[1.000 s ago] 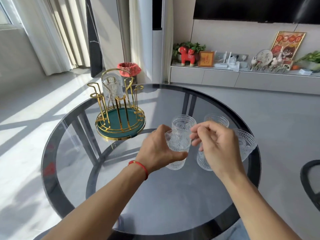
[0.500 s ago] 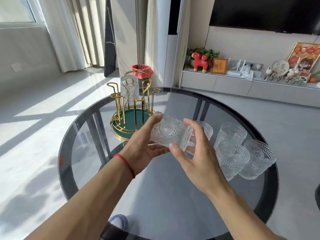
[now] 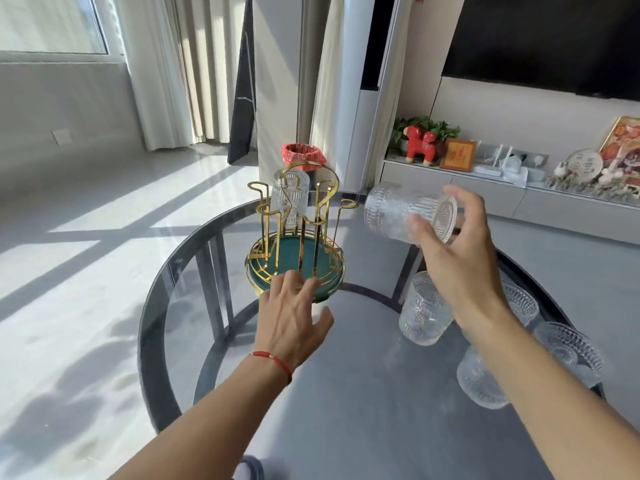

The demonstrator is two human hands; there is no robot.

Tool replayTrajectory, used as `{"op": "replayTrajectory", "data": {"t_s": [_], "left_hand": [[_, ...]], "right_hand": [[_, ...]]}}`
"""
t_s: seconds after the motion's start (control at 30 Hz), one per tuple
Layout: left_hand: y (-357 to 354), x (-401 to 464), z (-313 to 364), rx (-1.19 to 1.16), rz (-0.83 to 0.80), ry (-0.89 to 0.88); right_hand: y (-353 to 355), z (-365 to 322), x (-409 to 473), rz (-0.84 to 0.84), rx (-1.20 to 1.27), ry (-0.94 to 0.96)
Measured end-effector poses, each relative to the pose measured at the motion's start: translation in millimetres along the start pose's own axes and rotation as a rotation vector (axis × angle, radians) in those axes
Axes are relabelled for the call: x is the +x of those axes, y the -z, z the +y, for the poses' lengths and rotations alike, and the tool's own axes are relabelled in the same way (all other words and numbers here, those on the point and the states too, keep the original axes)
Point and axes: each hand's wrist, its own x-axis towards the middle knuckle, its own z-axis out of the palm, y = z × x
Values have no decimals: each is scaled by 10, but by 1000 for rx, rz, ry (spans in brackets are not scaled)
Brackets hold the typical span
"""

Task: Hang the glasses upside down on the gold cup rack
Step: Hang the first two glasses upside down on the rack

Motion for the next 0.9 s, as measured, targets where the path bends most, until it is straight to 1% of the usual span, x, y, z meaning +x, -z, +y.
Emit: {"op": "replayTrajectory", "data": {"t_s": [0.03, 0.1, 0.13, 0.2, 0.33, 0.4, 0.47, 0.6, 0.7, 0.9], "left_hand": [[-17, 19, -27, -27, 21, 13], [-56, 60, -37, -7, 56, 2], [-86, 60, -42, 18, 51, -11], [-126, 54, -56, 45, 8, 5], [-230, 12, -44, 145, -44, 16], [-248, 24, -30, 145, -51, 17], [-255, 30, -18, 143, -50, 38], [-272, 28, -8, 139, -46, 25], [-287, 49, -46, 125, -20, 16], [-324, 43, -48, 113, 24, 4]], "right_hand": [[-55, 6, 136, 3, 44, -72], [-163, 26, 418, -4, 155, -221], [-203, 33, 551, 3, 183, -264], [-273, 24, 798, 36, 189, -286], [-448, -9, 1110, 46, 208, -287], [-517, 4, 1218, 23, 190, -281], [-580, 12, 1291, -22, 149, -250], [-710, -29, 1442, -97, 33, -155], [-804, -135, 1571, -135, 11, -122], [-972, -203, 1660, -322, -41, -50]]}}
